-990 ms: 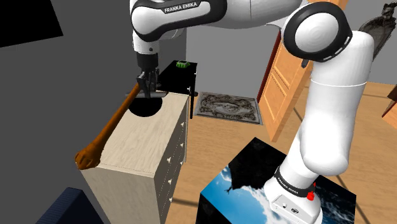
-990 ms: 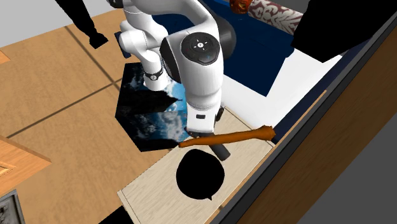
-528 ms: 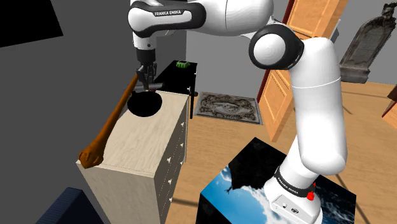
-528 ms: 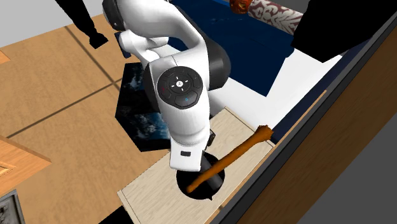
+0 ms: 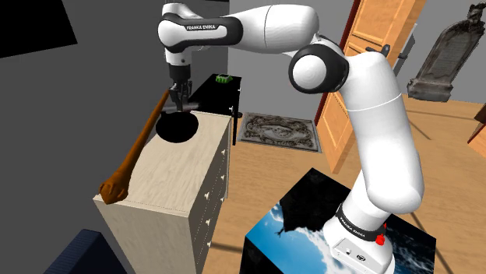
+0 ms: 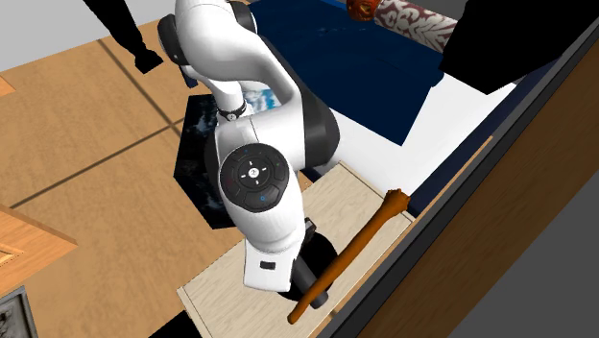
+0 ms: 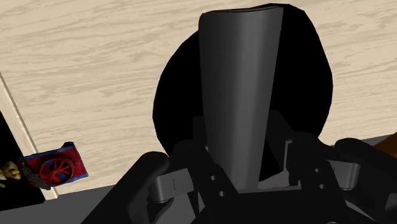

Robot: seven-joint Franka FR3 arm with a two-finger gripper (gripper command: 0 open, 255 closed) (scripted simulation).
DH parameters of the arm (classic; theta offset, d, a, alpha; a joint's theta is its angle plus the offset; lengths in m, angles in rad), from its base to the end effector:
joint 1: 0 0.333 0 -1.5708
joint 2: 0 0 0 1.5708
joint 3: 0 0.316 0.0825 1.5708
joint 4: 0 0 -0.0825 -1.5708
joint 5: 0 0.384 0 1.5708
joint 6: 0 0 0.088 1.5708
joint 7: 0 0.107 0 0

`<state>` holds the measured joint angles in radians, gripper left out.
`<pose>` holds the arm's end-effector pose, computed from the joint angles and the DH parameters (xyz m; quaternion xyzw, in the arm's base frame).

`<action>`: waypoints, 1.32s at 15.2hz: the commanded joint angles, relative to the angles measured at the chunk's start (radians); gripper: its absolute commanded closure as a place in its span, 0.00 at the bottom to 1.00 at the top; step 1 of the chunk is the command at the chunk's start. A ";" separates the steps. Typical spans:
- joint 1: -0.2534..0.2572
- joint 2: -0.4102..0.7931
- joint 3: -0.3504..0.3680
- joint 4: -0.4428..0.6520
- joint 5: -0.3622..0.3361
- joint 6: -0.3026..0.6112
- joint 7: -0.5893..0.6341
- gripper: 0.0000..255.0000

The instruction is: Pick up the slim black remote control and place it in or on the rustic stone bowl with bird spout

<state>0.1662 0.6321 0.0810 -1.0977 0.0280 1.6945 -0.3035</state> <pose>0.7107 0.1645 0.4510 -0.9640 -0.2626 0.0155 0.0383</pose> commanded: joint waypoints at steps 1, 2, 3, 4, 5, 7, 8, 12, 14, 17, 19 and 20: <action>0.000 -0.003 0.000 -0.031 0.000 0.028 -0.002 1.00; -0.001 -0.003 0.000 -0.045 0.000 0.042 -0.002 1.00; -0.001 -0.004 0.000 -0.059 0.001 0.055 -0.003 1.00; -0.001 -0.003 0.000 -0.072 0.001 0.069 -0.004 1.00; -0.001 -0.003 0.000 -0.085 0.001 0.082 -0.004 1.00; -0.002 -0.003 0.000 -0.090 0.001 0.087 -0.005 1.00; -0.002 -0.003 0.000 -0.090 0.001 0.087 -0.005 1.00; -0.001 -0.003 0.000 -0.090 0.001 0.087 -0.005 1.00; -0.001 -0.002 0.000 -0.089 0.001 0.087 -0.005 0.00; -0.001 -0.002 0.000 -0.090 0.001 0.087 -0.004 0.00; -0.001 -0.003 0.000 -0.090 0.001 0.087 -0.005 0.00; -0.002 -0.001 0.000 -0.054 0.001 0.053 -0.004 0.00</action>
<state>0.1647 0.6270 0.0807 -1.1741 0.0289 1.7658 -0.3074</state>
